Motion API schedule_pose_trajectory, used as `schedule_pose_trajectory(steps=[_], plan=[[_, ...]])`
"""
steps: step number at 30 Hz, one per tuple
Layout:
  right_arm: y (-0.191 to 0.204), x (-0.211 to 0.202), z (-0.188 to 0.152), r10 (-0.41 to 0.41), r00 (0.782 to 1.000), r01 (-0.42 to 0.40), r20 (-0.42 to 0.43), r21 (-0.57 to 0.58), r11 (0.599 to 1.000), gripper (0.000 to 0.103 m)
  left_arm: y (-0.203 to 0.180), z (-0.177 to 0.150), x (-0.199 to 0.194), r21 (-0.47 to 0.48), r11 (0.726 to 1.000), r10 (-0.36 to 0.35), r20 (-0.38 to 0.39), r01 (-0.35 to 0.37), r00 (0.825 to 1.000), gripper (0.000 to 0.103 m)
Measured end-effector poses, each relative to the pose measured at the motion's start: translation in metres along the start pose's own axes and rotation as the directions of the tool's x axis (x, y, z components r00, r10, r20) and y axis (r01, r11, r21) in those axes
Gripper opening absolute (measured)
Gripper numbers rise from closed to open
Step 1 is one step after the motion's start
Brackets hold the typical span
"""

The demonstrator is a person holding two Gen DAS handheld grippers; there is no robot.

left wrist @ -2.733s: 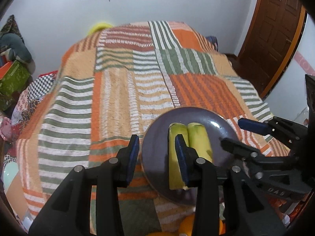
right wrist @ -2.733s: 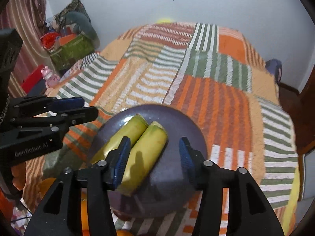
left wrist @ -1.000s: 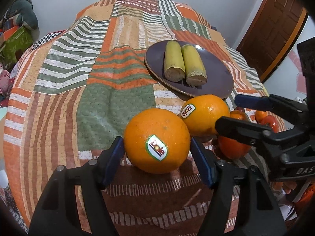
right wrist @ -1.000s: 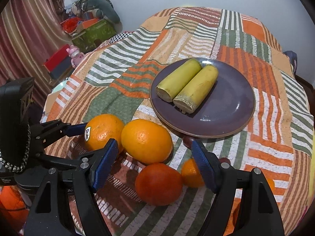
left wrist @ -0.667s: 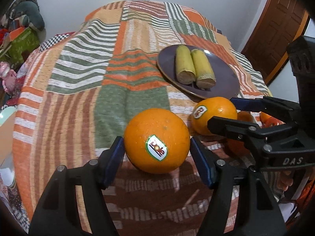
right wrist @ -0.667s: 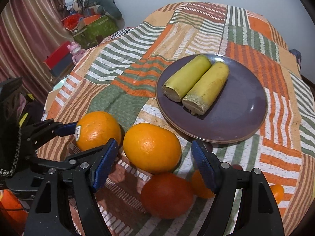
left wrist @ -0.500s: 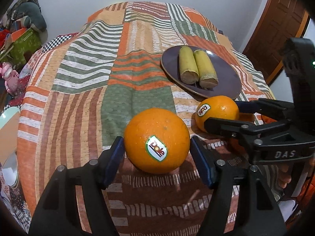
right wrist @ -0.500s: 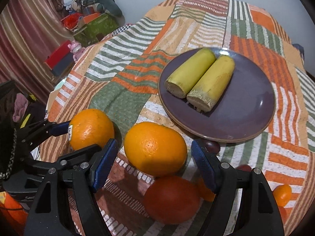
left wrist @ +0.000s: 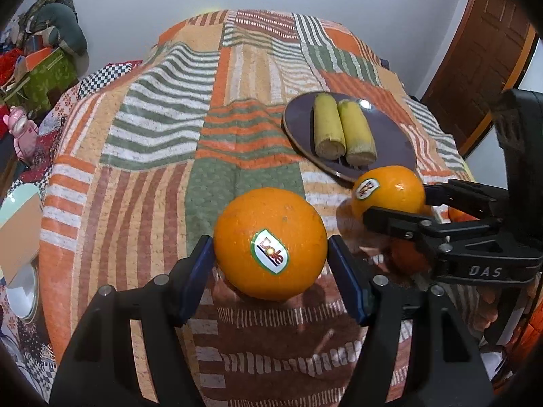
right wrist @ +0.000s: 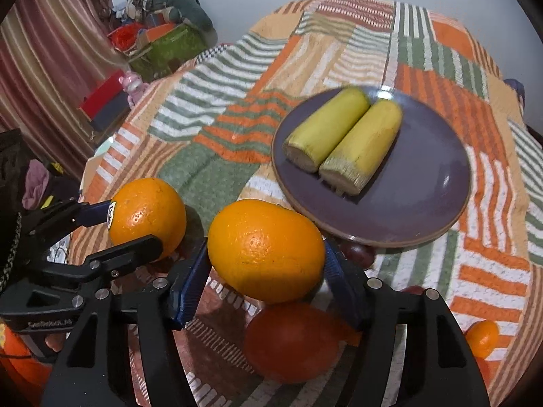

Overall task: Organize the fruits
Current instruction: 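Grasp the large Dole orange with the left gripper while the right gripper grasps another orange, then carry both oranges onto the purple plate beside the corn and open both grippers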

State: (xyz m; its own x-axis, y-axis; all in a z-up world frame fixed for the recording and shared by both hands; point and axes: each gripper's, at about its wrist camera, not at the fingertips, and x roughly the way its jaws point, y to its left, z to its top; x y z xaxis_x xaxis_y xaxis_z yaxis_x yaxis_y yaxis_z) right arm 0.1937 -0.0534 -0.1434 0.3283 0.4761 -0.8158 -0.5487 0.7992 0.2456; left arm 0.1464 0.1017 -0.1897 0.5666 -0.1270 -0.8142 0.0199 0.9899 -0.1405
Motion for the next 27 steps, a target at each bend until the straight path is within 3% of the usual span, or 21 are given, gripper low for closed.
schedule_pose_trajectory(steps=[17, 27], plan=[[-0.062, -0.058, 0.033, -0.147, 0.976, 0.141, 0.16, 0.049, 0.989, 0.062, -0.045, 0.069, -0.009, 0.074, 0.996, -0.051, 0.116, 0.043, 0.992, 0.067], [-0.094, -0.054, 0.051, -0.176, 0.972, 0.171, 0.159, 0.044, 0.984, 0.062, -0.073, 0.107, 0.018, 0.123, 0.99, -0.082, 0.111, 0.068, 0.99, 0.067]])
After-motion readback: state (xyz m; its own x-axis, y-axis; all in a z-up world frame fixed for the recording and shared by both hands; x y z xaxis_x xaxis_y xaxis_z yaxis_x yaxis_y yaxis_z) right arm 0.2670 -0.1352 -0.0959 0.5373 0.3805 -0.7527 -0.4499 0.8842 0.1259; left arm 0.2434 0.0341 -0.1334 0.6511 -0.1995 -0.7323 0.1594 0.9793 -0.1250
